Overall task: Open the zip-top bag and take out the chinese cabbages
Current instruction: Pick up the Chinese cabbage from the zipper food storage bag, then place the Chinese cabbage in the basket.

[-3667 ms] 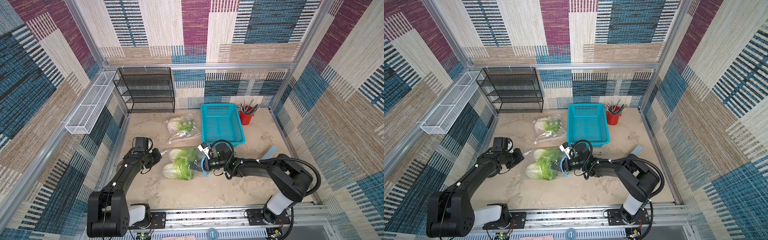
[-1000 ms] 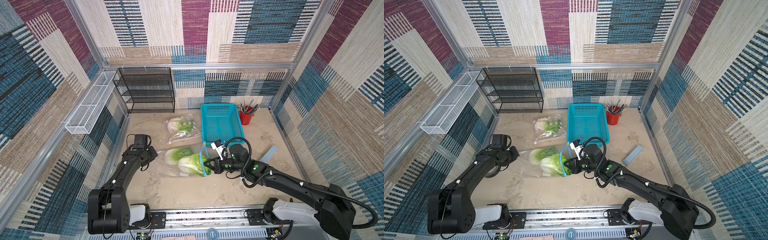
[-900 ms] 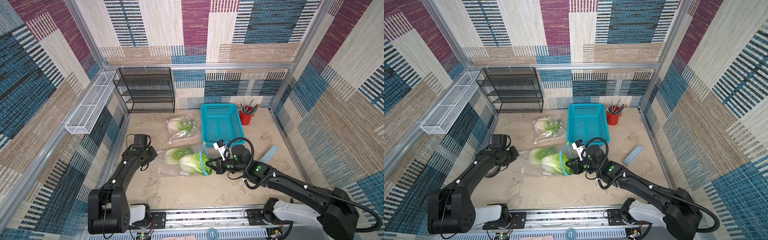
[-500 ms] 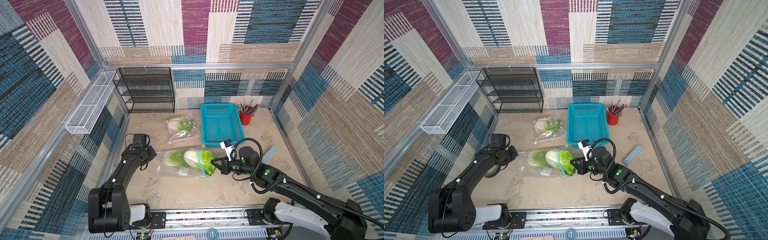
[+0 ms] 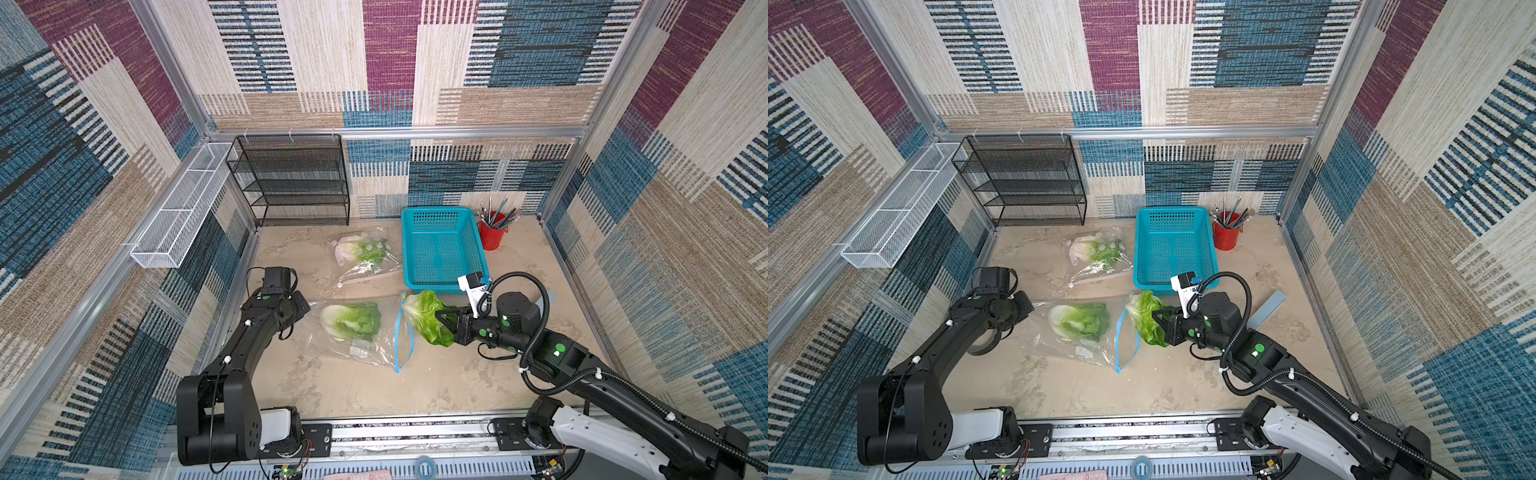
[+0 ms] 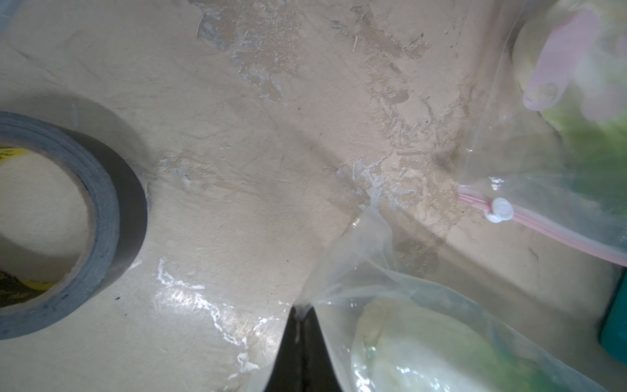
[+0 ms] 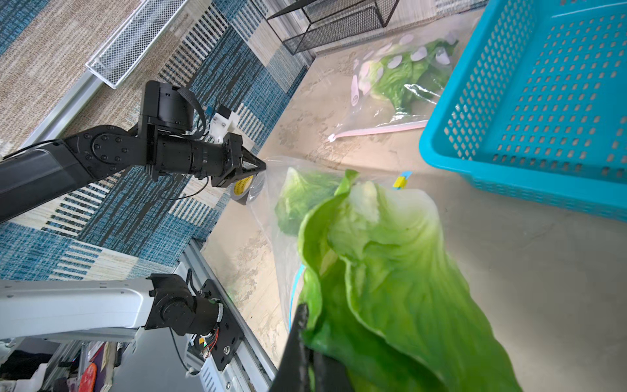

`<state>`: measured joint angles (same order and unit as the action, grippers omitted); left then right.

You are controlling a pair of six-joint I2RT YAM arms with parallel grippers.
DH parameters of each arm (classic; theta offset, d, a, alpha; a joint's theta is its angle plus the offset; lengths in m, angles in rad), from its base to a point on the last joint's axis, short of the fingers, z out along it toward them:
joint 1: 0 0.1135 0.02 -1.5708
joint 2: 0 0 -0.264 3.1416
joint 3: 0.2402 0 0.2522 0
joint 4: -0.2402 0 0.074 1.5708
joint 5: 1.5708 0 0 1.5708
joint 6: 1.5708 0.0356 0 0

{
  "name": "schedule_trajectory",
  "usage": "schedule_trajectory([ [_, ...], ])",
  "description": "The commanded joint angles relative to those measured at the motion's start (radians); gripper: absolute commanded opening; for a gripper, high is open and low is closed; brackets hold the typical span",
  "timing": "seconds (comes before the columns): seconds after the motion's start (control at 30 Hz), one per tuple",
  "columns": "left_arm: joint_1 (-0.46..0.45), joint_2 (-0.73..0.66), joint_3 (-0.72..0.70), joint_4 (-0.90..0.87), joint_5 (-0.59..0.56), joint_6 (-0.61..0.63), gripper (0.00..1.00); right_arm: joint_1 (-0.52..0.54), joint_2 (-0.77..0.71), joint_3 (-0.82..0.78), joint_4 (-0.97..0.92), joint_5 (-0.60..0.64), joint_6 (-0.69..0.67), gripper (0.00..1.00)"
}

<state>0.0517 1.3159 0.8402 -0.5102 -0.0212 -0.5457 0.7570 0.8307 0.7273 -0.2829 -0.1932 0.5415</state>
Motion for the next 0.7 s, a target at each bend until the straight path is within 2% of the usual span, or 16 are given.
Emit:
schedule_trajectory([
  [0.0,0.0,-0.007,0.002,-0.009,0.016,0.012,0.0,-0.002,0.001,0.038,-0.035,0.067,-0.026,0.0],
  [0.3,0.0,-0.01,0.004,-0.022,0.032,0.007,0.0,-0.033,0.048,0.218,-0.097,0.159,-0.169,0.0],
  [0.5,0.0,-0.017,-0.004,-0.019,0.062,-0.007,0.0,-0.108,0.159,0.33,-0.066,0.165,-0.277,0.0],
  [0.67,0.0,-0.026,-0.004,-0.015,0.107,-0.009,0.0,-0.186,0.321,0.429,-0.002,0.144,-0.361,0.0],
])
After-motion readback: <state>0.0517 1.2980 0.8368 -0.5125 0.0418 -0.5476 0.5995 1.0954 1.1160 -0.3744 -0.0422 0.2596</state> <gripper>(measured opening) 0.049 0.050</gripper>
